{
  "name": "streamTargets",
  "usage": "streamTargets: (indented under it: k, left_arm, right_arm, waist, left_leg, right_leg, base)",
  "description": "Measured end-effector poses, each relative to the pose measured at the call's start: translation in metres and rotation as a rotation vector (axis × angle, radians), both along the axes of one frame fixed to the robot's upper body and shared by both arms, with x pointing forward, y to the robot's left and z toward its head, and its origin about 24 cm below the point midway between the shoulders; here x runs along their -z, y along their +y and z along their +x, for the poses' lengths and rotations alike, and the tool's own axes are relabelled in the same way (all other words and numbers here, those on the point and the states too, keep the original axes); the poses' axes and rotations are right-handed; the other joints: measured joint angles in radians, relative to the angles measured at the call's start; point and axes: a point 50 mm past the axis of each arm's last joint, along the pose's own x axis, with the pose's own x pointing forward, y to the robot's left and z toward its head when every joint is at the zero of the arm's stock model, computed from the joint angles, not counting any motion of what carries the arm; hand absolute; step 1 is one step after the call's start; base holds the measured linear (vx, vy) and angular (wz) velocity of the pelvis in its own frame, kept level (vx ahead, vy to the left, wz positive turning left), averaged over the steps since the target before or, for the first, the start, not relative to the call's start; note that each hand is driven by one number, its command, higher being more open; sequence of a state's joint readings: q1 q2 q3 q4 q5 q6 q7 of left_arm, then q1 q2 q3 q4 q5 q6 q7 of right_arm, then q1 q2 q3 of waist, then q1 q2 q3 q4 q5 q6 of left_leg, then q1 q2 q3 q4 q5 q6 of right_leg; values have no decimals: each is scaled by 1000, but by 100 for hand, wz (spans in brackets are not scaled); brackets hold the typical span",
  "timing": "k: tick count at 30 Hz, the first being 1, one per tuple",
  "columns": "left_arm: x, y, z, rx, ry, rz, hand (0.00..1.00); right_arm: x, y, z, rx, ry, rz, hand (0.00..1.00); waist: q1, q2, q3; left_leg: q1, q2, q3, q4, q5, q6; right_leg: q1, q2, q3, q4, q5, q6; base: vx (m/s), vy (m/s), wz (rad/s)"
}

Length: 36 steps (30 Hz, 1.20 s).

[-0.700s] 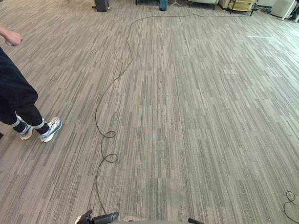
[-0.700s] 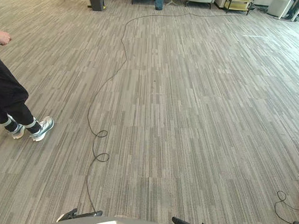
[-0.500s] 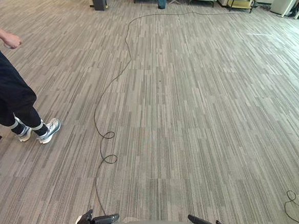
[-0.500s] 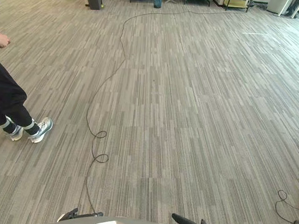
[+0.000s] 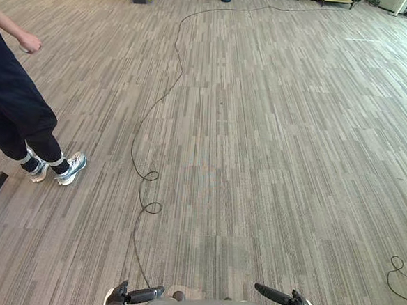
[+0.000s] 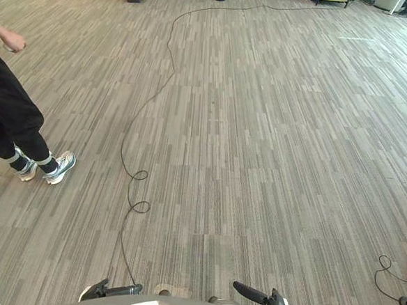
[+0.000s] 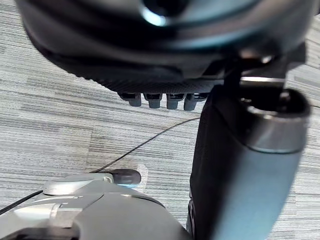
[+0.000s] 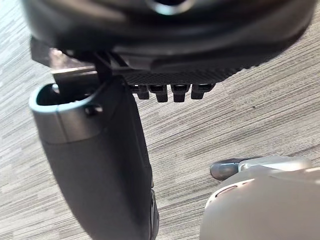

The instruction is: Pick up cushions and gather them together orderly.

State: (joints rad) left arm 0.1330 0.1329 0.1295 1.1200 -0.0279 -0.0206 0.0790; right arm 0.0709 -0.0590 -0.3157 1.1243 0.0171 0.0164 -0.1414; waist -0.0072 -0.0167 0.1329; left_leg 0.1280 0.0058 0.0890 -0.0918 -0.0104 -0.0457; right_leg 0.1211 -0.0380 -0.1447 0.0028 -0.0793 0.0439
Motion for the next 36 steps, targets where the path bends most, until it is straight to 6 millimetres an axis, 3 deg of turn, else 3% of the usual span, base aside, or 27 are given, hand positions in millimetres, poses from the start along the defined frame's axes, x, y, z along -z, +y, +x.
streamTargets:
  k: [12,15,17,18,20,22,23,26,28,29,31,33,35,36]
  left_arm:
    - [-1,-3,10,42,-16,-1,100]
    - [-2,-1,14,44,-25,3,100]
    - [-5,2,23,12,-63,6,100]
    - [-6,2,25,1,-77,4,100]
    - [-12,6,36,-57,-155,4,100]
    - [-13,4,39,-76,-181,-5,100]
    - [-13,2,41,-107,-201,-16,100]
    - [-14,1,44,-143,-221,-27,100]
    - [-15,0,48,-148,-233,-28,100]
    - [-14,0,46,-152,-230,-27,100]
    - [-18,7,54,-159,-253,-6,100]
    - [-18,11,52,-176,-245,1,100]
    - [-18,12,52,-156,-240,7,100]
    - [-19,12,54,-134,-239,11,100]
  right_arm:
    - [-4,1,19,-25,-44,-7,100]
    - [-4,5,23,-10,-59,7,100]
    - [-5,11,30,-9,-89,16,100]
    - [-6,11,31,-7,-95,16,100]
    - [-8,15,36,-6,-126,9,100]
    - [-9,13,37,-2,-132,1,100]
    - [-10,9,37,0,-136,-13,100]
    - [-9,9,34,5,-126,-17,100]
    - [-9,9,32,11,-116,-25,100]
    - [-8,8,29,11,-105,-26,100]
    - [-6,22,30,4,-107,17,100]
    - [-5,28,27,9,-99,36,100]
    - [-4,28,27,9,-100,38,100]
    - [-5,28,27,8,-105,39,100]
  waist:
    - [-7,8,9]
    - [-8,0,17]
    - [-3,-3,36]
    - [-2,-4,42]
    - [5,-6,69]
    - [7,10,70]
    - [9,25,71]
    - [24,18,72]
    - [34,16,73]
    - [41,10,69]
    - [48,-23,59]
    - [56,-46,46]
    - [54,-53,41]
    - [51,-61,37]
  left_leg:
    - [-23,5,6,5,7,-11]
    - [-54,7,18,61,-26,-25]
    - [-174,44,78,337,-143,-45]
    - [-194,55,97,395,-156,-48]
    - [-343,123,155,738,-199,-45]
    - [-391,155,158,802,-228,-38]
    - [-447,189,177,782,-232,-27]
    - [-493,193,198,618,-200,-27]
    - [-507,177,203,485,-106,-23]
    - [-492,161,221,478,-9,8]
    - [-511,133,247,570,-115,60]
    - [-497,127,266,642,-189,86]
    - [-435,114,266,653,-260,88]
    - [-399,99,266,638,-281,90]
  right_leg:
    - [0,4,-48,-18,-2,-2]
    - [-16,-2,-51,12,-20,-16]
    - [-39,0,-40,69,-51,-28]
    - [-41,0,-36,79,-62,-33]
    - [-32,2,-21,127,-103,-51]
    - [-30,6,-16,140,-118,-51]
    - [-25,-1,-7,143,-132,-44]
    - [-7,-48,14,143,-164,-7]
    - [20,-93,25,140,-198,38]
    - [38,-119,29,133,-214,55]
    - [48,-162,36,135,-175,40]
    - [39,-193,46,222,-165,57]
    - [-27,-219,53,458,-127,113]
    - [-99,-238,74,636,-69,132]
  base:
    - [6,-28,10]
    - [-44,-6,4]
    - [-65,14,-10]
    - [-66,12,-12]
    - [-23,5,-16]
    - [103,62,-16]
    - [171,120,-15]
    - [323,266,-21]
    - [333,276,-21]
    - [412,298,-20]
    - [582,396,-14]
    - [537,349,-10]
    - [578,361,-1]
    - [495,278,10]
